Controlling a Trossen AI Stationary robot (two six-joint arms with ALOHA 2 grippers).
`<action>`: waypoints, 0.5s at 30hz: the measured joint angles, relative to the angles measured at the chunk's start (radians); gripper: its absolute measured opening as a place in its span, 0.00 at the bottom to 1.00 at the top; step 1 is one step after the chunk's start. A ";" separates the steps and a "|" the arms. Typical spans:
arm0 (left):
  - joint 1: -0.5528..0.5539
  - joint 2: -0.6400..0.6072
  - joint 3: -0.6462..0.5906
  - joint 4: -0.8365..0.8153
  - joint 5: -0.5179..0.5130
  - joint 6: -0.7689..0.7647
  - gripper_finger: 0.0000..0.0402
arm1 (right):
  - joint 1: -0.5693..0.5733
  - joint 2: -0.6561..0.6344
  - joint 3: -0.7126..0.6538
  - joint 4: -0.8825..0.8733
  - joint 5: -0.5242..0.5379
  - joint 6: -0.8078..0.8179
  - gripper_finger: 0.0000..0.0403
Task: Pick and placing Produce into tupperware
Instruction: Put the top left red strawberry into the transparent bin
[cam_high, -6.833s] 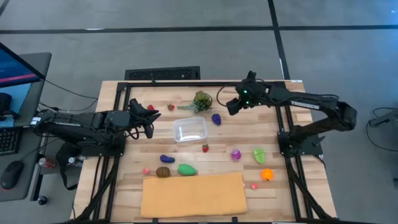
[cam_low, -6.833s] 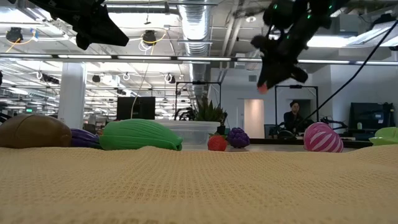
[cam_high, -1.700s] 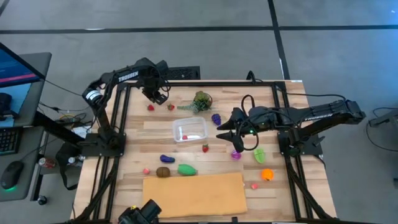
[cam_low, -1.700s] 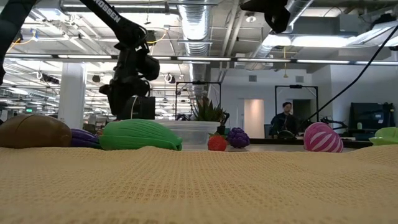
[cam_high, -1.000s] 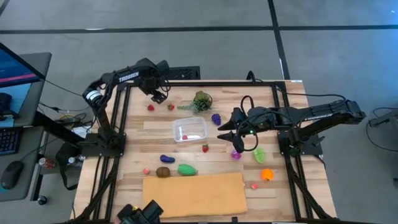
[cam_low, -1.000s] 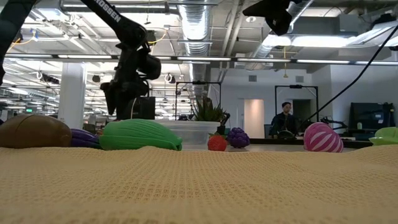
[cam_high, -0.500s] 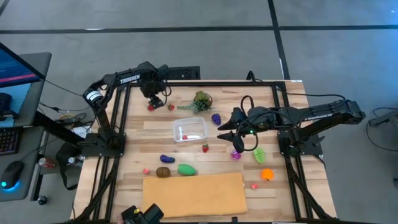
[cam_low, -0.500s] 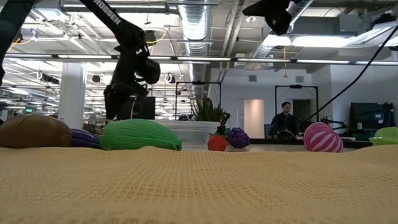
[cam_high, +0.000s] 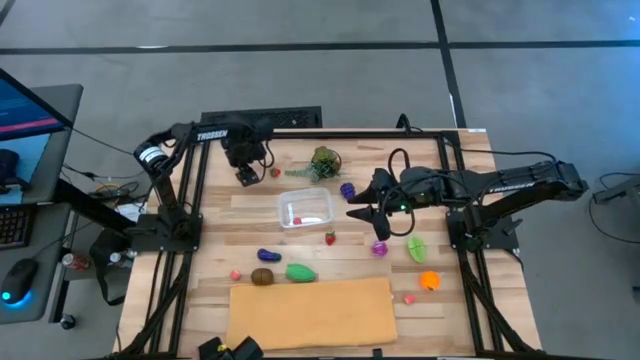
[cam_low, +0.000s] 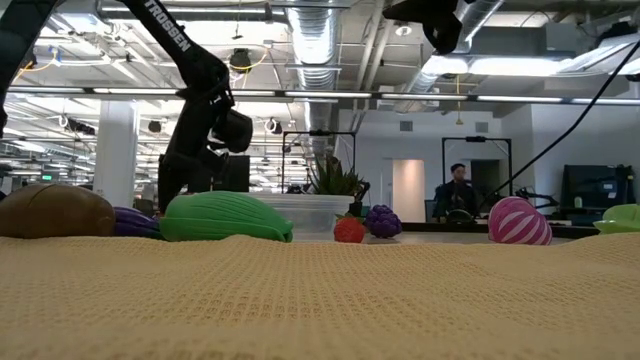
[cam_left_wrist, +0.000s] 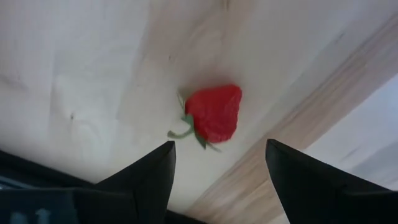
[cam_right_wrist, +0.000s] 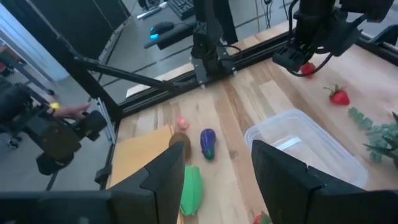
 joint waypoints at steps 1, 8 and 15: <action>-0.001 0.000 -0.001 0.008 0.000 0.000 0.60 | 0.001 0.000 0.000 0.000 0.000 0.004 0.44; -0.001 0.000 -0.001 0.055 0.001 0.029 0.60 | 0.009 0.000 0.000 0.015 0.000 0.029 0.44; -0.001 0.000 -0.001 0.070 0.001 0.037 0.60 | 0.009 0.000 0.000 0.019 0.000 0.048 0.44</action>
